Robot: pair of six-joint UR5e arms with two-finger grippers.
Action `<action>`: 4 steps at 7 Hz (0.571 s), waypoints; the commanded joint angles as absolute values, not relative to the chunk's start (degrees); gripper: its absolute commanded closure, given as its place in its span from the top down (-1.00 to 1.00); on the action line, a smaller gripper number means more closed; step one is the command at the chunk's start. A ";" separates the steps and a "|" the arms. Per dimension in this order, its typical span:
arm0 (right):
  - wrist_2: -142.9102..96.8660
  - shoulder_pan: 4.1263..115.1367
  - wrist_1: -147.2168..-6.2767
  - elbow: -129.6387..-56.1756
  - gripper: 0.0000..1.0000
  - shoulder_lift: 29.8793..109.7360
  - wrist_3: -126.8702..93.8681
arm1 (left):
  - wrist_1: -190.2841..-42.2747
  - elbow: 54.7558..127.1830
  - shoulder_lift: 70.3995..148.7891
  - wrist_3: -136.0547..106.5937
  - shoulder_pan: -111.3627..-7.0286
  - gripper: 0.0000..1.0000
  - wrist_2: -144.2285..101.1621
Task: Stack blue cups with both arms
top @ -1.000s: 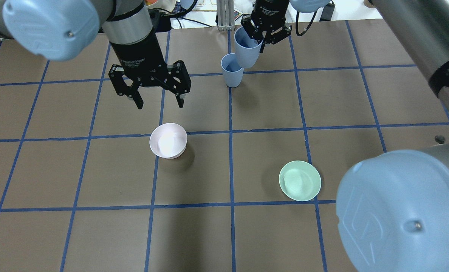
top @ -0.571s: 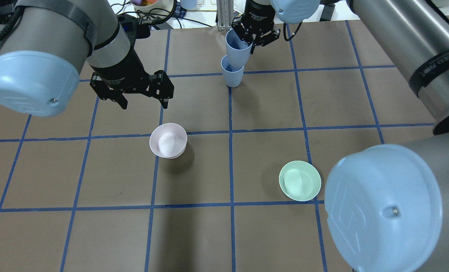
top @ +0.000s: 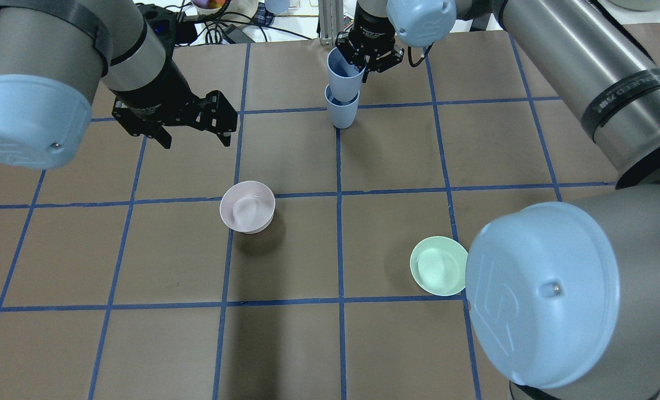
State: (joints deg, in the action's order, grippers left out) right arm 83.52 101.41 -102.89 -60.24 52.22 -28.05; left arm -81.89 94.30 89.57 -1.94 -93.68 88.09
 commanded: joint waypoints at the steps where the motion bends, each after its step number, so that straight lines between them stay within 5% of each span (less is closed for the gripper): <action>1: 83.50 101.51 -103.09 -60.21 -1.00 51.42 -28.04 | -81.91 94.31 89.47 -2.02 -93.69 1.00 88.24; 3: 83.50 101.51 -104.23 -60.29 0.86 50.45 -27.68 | -81.91 94.31 89.38 -2.20 -93.78 1.00 88.33; 4: 83.41 101.51 -105.63 -60.21 1.00 50.45 -28.03 | -82.00 94.31 89.38 -2.20 -93.78 1.00 88.33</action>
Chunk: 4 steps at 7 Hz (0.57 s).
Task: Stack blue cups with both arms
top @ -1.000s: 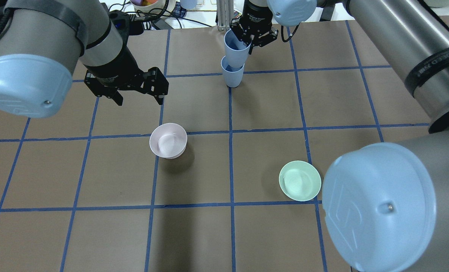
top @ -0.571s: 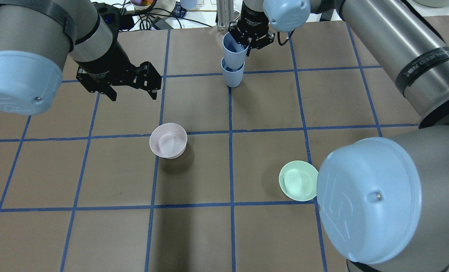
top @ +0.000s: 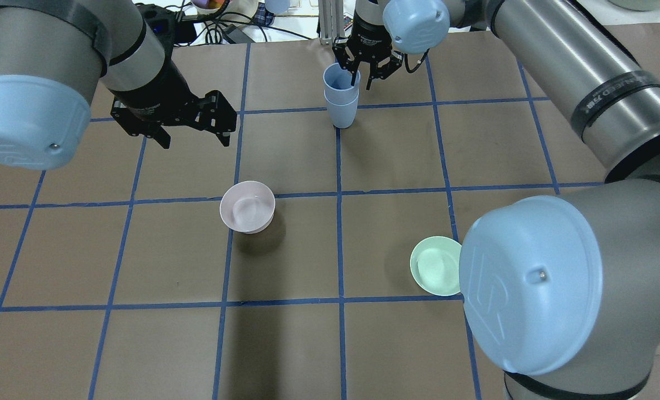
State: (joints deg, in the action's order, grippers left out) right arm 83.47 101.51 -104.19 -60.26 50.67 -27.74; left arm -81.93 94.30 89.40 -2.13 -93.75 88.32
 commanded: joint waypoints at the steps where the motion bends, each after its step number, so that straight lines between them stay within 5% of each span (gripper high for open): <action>1: 84.10 101.51 -105.30 -60.03 1.00 50.97 -27.95 | -82.09 94.31 89.38 -2.20 -93.78 1.00 88.33; 4: 90.50 98.28 -95.14 -60.12 1.00 56.85 -19.22 | -82.61 94.04 89.47 -2.02 -93.51 1.00 88.15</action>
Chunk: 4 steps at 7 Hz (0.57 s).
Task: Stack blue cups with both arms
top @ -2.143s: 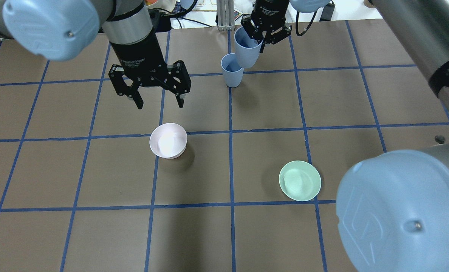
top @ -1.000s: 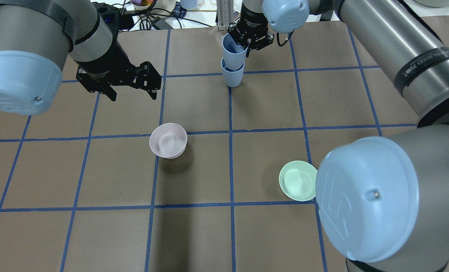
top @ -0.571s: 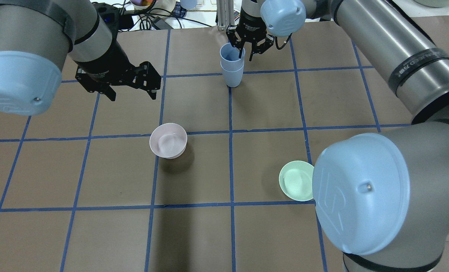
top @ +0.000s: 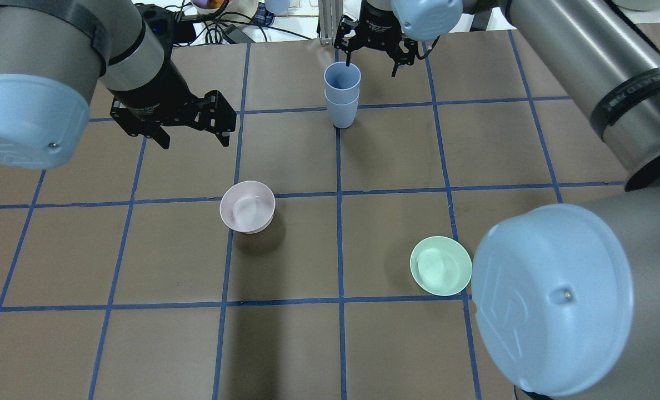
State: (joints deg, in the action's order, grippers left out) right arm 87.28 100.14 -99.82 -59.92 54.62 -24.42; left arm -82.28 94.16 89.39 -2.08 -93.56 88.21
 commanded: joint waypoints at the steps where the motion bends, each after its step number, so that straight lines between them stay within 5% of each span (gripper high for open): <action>1: 90.27 94.87 -91.01 -60.47 1.00 58.95 -13.24 | -82.62 94.04 89.47 -2.02 -93.60 1.00 88.15; 4: 90.35 89.22 -91.05 -75.52 1.00 71.49 -5.45 | -82.62 94.13 89.47 -1.93 -93.60 1.00 88.51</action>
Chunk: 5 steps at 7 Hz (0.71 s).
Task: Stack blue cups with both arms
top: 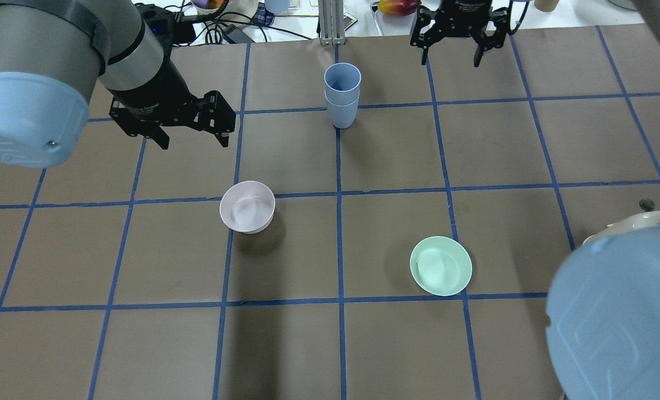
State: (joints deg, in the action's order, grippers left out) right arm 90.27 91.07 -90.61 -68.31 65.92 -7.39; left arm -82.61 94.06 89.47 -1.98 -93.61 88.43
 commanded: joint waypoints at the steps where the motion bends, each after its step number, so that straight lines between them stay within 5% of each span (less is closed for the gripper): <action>1: 90.70 88.95 -90.88 -79.59 1.00 75.11 -5.97 | -82.62 94.04 89.39 -1.93 -93.43 1.00 88.33; 5: 89.91 88.95 -90.00 -84.20 1.00 82.44 -6.15 | -82.62 94.22 89.47 -1.93 -93.60 1.00 88.33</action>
